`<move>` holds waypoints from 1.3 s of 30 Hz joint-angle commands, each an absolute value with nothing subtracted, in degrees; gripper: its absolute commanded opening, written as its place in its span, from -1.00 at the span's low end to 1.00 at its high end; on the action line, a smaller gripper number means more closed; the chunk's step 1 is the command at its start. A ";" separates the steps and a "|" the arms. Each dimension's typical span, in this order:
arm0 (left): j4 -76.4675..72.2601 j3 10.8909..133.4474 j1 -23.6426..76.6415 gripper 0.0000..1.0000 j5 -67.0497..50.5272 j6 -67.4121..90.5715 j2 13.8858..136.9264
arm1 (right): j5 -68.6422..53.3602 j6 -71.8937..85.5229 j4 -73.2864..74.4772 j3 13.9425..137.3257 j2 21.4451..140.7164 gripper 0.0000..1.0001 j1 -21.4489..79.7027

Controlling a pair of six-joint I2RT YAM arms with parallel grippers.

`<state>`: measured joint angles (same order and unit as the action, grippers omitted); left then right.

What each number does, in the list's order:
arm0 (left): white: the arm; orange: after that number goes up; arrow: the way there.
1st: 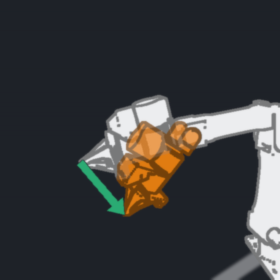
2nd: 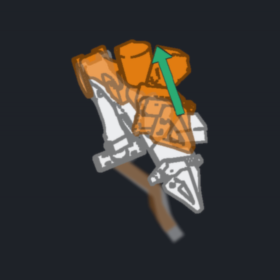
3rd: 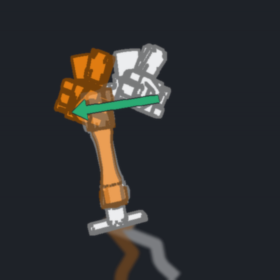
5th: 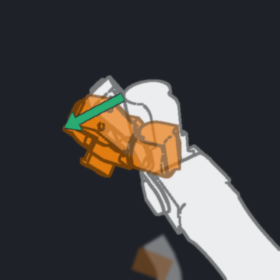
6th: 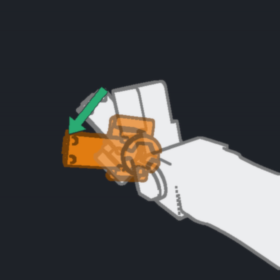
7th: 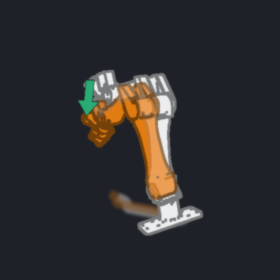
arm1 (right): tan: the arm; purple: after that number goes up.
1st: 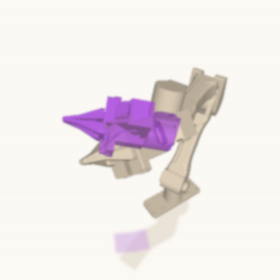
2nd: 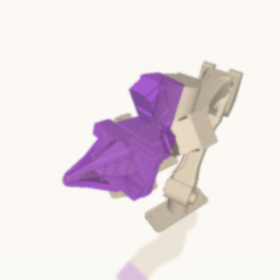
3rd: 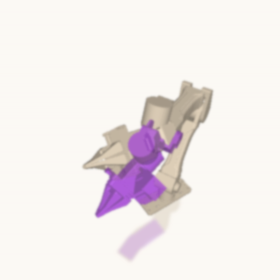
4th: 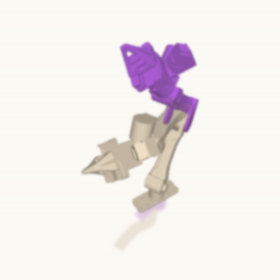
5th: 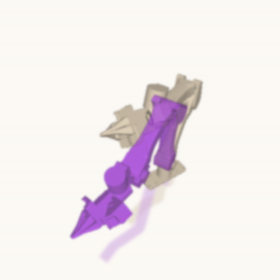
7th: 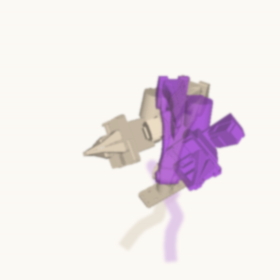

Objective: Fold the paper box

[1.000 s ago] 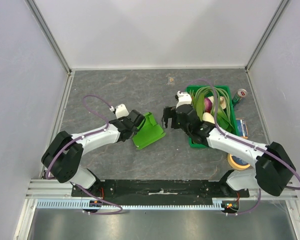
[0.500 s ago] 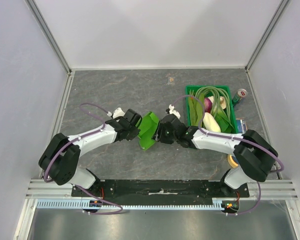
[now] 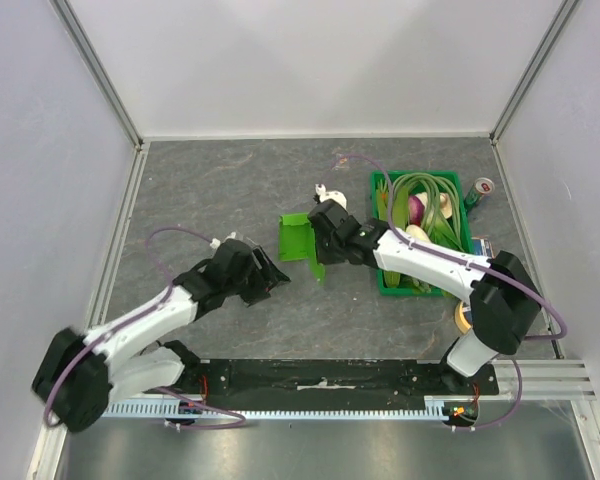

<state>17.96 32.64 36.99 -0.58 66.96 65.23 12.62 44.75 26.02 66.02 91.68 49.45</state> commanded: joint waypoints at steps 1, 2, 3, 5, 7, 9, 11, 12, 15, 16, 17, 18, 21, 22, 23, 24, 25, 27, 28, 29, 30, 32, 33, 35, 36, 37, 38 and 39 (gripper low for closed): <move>10.90 27.79 36.91 0.45 -12.56 51.96 47.06 | 13.45 22.26 41.11 77.40 93.77 -1.00 48.60; 12.38 27.77 36.91 0.44 -12.05 49.68 43.72 | 13.45 19.71 43.48 79.17 94.39 -1.00 48.52; 13.44 28.12 36.91 0.44 -11.00 45.48 38.37 | 13.97 18.12 47.77 80.84 95.00 -1.00 48.43; 15.63 30.14 36.74 0.47 -7.93 42.03 36.04 | 13.54 14.77 51.66 83.75 95.18 -1.00 48.52; 17.57 35.40 36.39 0.49 -6.25 36.84 37.60 | 11.71 13.37 52.73 84.90 93.78 -1.00 48.43; 21.26 42.32 36.21 0.56 -2.65 31.59 40.77 | 10.20 13.01 54.83 85.86 92.99 -1.00 48.43; 22.76 46.47 35.60 0.59 -0.19 28.05 46.39 | 9.06 12.48 56.77 86.92 92.55 -1.00 48.43; 22.76 49.71 35.25 0.65 -0.35 24.73 48.23 | 8.88 12.31 57.30 87.18 92.29 -1.00 48.43; 23.55 55.00 34.02 0.66 -2.28 20.75 57.19 | 7.56 11.43 58.62 87.45 92.11 -1.00 48.43; 23.29 55.63 33.93 0.65 -3.94 19.96 60.78 | 7.04 11.25 58.80 87.45 92.02 -1.00 48.43; 22.51 55.72 33.75 0.63 -4.83 18.65 62.39 | 7.03 11.08 59.06 87.54 91.93 -1.00 48.43; 21.28 55.64 33.66 0.56 -5.70 18.20 63.97 | 6.94 10.99 59.24 87.54 91.93 -1.00 48.51; 16.64 53.71 33.14 0.37 -8.07 17.32 67.06 | 6.07 10.28 59.41 87.45 92.28 -1.00 48.43; 14.44 52.57 33.13 0.35 -10.09 17.31 67.06 | 5.98 10.28 59.33 87.45 92.29 -1.00 48.43; 13.11 50.91 33.13 0.26 -10.28 17.84 67.15 | 5.19 10.02 59.24 87.54 92.63 -1.00 48.43; 12.14 50.45 33.13 0.22 -10.28 18.19 67.32 | 5.10 9.93 59.24 87.63 92.72 -1.00 48.43; 10.39 49.93 33.13 0.19 -9.85 18.45 67.41 | 4.84 9.84 59.24 87.63 92.99 -1.00 48.43; 8.62 48.96 33.13 0.10 -10.63 19.25 68.20 | 4.40 9.84 59.06 87.80 93.25 -1.00 48.43; 7.66 48.69 33.13 0.05 -11.42 19.42 68.64 | 4.31 9.76 58.89 87.89 93.51 -1.00 48.51; 7.30 48.43 33.13 -0.03 -11.25 19.51 69.08 | 4.13 9.67 58.80 87.89 93.69 -1.00 48.52; 6.16 48.08 33.13 -0.13 -9.86 20.12 70.39 | 3.70 9.58 58.62 88.41 94.39 -1.00 48.43; 5.80 48.16 33.22 -0.18 -8.97 20.39 72.41 | 2.64 9.23 58.54 88.59 94.92 -1.00 48.43; 5.71 48.25 33.22 -0.21 -8.36 20.56 73.20 | 2.20 9.14 58.45 88.85 95.53 -1.00 48.43; 5.80 48.43 33.31 -0.21 -6.60 20.83 74.96 | 1.68 8.71 58.19 88.95 96.15 -1.00 48.43; 5.45 48.17 33.40 -0.21 -6.07 20.83 75.41 | 1.67 8.53 58.27 89.12 96.67 -1.00 48.43; 5.36 48.16 33.75 -0.21 -5.63 20.74 75.93 | 1.76 8.44 58.27 89.30 96.94 -1.00 48.43; 5.36 47.99 33.92 -0.22 -4.49 20.83 76.55 | 1.24 7.92 58.27 89.38 97.47 -1.00 48.43; 5.27 47.47 34.19 -0.30 -3.70 20.92 76.81 | 1.32 7.74 58.27 89.91 97.64 -1.00 48.43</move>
<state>8.27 48.45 33.56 -8.71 21.39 74.72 5.78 10.37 58.85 85.84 97.27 47.79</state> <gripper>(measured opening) 0.396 0.013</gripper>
